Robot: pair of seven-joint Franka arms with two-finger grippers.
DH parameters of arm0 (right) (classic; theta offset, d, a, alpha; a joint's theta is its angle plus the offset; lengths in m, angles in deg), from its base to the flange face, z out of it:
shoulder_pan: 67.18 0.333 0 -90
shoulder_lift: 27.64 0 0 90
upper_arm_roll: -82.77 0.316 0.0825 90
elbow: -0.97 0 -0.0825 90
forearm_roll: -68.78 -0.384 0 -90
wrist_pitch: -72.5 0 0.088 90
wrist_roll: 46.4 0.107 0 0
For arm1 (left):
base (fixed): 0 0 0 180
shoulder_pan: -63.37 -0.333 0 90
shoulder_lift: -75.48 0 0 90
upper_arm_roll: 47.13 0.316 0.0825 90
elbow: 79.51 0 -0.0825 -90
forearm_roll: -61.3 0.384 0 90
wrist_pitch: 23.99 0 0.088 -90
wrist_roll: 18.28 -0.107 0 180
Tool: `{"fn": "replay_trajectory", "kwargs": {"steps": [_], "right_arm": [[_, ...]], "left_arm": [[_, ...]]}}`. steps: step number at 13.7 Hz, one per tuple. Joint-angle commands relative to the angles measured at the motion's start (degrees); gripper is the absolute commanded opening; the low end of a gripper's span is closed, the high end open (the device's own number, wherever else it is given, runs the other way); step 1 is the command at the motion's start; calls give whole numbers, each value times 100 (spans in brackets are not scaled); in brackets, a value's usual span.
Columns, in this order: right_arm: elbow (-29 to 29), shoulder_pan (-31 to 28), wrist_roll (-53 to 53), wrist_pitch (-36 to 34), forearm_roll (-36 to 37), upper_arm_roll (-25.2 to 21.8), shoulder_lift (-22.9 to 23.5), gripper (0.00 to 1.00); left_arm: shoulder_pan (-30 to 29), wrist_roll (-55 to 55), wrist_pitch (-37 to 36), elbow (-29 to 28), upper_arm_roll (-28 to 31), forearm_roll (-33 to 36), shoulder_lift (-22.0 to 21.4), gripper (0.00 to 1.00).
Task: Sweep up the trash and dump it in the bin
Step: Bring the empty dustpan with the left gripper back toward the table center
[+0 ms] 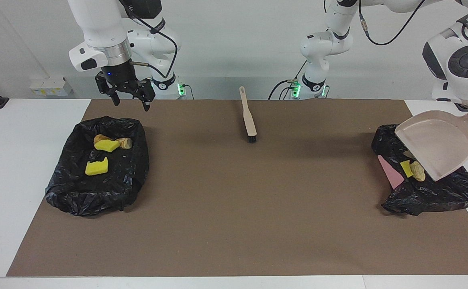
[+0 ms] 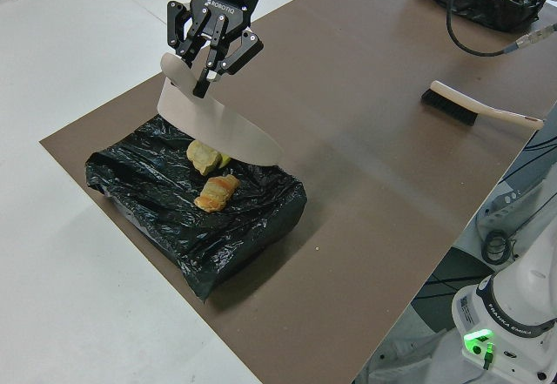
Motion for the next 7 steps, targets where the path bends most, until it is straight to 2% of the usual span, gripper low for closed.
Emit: {"fn": "replay_trajectory", "kwargs": {"steps": [1, 6, 7], "right_arm": [[-220, 234, -115, -8, -6, -312, -172, 100], [-203, 155, -449, 62, -14, -330, -119, 100], [-185, 146, -458, 62, -40, -330, -119, 100]], "left_arm": [[26, 49, -30, 19, 29, 622, -66, 0], [386, 67, -224, 28, 29, 1607, -66, 0], [325, 15, -171, 54, 29, 1609, -92, 0]]}}
